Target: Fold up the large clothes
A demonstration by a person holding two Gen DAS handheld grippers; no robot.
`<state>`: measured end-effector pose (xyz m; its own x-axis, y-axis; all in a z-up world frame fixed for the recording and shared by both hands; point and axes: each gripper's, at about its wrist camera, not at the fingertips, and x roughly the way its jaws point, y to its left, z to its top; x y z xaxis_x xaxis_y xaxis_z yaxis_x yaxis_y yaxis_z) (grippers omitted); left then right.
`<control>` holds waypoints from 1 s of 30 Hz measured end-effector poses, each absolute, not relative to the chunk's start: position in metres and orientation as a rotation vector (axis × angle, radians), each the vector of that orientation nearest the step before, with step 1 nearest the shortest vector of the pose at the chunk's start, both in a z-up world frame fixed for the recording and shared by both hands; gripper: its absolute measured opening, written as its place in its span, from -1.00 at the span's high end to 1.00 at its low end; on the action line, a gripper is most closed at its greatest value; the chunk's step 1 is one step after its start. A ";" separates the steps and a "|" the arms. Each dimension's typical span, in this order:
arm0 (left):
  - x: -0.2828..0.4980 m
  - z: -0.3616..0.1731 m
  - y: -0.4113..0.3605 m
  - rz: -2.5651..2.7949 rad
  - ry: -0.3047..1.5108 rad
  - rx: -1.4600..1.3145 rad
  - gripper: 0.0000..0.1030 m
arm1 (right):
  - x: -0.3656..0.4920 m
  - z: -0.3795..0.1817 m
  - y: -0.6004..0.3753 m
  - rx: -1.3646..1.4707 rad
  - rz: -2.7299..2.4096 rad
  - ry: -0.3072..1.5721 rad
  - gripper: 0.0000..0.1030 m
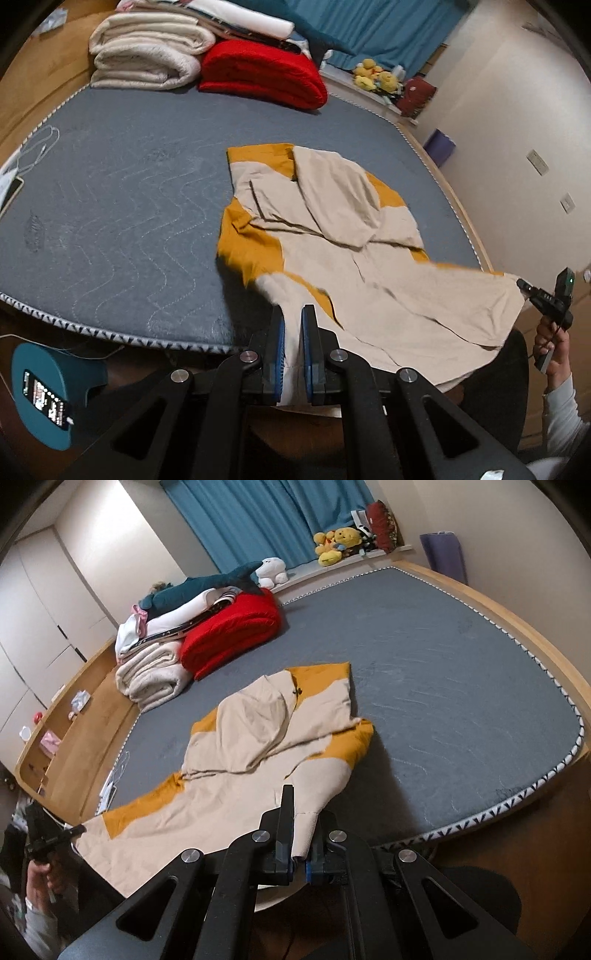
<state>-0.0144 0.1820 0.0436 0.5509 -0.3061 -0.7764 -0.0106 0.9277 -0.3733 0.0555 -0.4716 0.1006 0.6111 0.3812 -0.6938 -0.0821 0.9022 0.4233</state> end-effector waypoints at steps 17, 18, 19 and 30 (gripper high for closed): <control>0.197 -0.095 0.209 -0.041 1.154 -0.523 0.85 | 0.299 -0.041 -0.427 0.333 0.161 1.114 0.92; 0.201 -0.095 0.206 -0.053 1.150 -0.515 0.84 | 0.306 -0.046 -0.426 0.334 0.152 1.131 0.92; 0.206 -0.093 0.202 -0.068 1.147 -0.490 0.83 | 0.312 -0.048 -0.423 0.319 0.149 1.131 0.92; 0.194 -0.079 0.226 -0.039 1.058 -0.598 0.31 | 0.325 -0.063 -0.433 0.338 0.065 1.162 0.67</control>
<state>0.1935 0.2258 -0.0788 0.5053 -0.3094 -0.8056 -0.2491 0.8415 -0.4794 0.3250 -0.4333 -0.0633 0.4017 0.2235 -0.8881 0.1236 0.9476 0.2945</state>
